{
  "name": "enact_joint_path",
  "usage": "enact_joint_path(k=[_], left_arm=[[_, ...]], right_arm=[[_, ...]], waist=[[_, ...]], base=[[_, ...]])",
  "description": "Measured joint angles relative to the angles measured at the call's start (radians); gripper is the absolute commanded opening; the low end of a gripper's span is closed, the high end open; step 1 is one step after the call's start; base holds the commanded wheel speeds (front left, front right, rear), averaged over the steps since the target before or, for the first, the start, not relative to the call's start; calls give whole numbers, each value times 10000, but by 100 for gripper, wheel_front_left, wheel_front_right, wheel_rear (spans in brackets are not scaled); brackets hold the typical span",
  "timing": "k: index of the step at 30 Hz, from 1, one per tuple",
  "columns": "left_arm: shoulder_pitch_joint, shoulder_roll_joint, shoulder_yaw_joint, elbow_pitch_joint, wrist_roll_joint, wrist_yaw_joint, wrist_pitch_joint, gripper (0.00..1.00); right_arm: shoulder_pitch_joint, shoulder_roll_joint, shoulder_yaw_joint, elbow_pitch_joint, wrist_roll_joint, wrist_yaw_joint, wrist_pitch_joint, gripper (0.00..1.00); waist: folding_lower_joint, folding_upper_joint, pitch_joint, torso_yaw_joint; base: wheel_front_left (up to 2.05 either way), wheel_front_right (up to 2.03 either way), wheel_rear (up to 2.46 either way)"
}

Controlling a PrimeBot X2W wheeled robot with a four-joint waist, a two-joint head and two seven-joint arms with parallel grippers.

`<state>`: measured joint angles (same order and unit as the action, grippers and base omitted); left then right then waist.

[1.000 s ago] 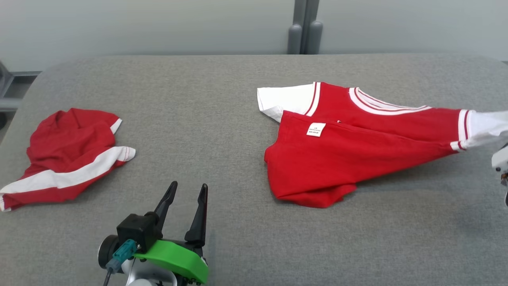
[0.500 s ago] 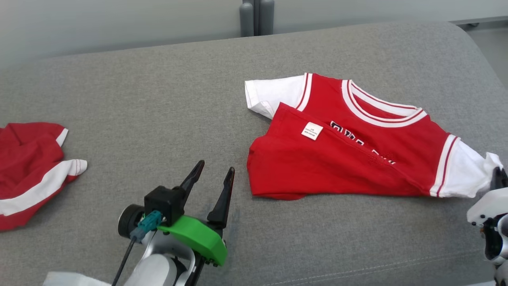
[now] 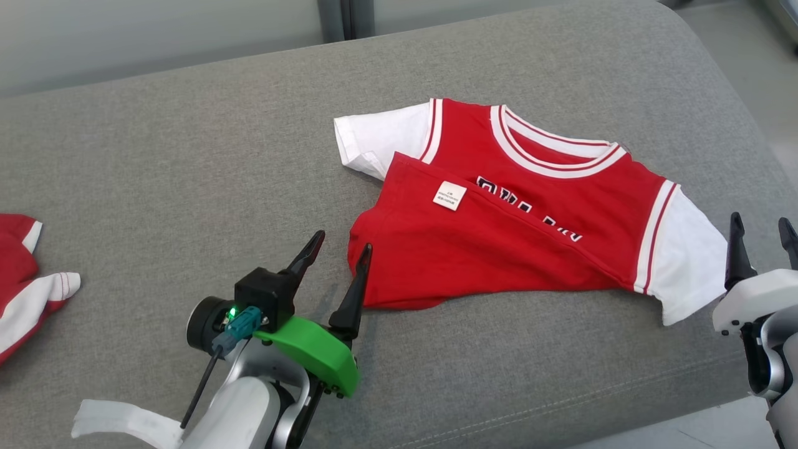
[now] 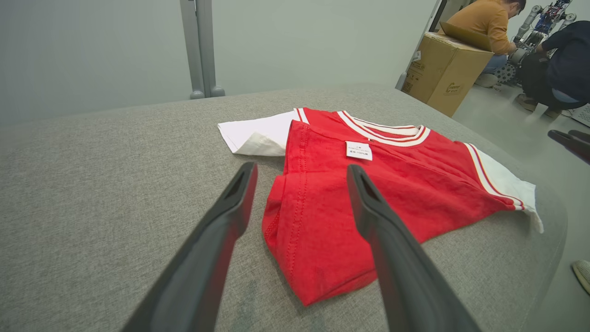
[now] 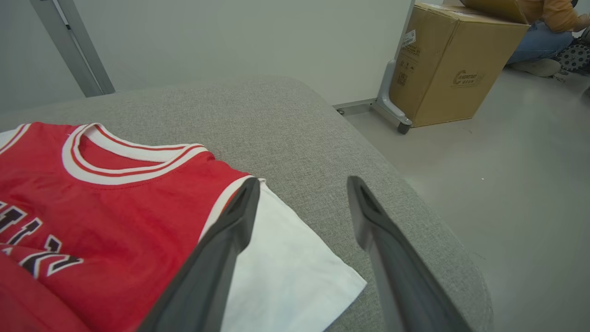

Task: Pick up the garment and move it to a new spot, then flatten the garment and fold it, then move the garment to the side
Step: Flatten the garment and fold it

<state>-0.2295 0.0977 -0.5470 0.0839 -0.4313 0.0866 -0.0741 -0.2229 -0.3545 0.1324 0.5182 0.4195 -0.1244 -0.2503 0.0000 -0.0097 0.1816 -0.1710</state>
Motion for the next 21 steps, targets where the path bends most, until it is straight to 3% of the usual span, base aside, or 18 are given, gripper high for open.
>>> enact_joint_path(k=[14,21], left_arm=[[-999,-182,-397,84,387,0,270,100],[-1635,-221,-715,286,700,-54,560,100]], right_arm=[[1384,142,-905,-184,-782,-8,-2,100],[1192,608,-988,2,-790,-8,-2,100]], waist=[[0,0,605,-336],[0,0,1026,-391]], base=[[0,0,0],[0,0,0]])
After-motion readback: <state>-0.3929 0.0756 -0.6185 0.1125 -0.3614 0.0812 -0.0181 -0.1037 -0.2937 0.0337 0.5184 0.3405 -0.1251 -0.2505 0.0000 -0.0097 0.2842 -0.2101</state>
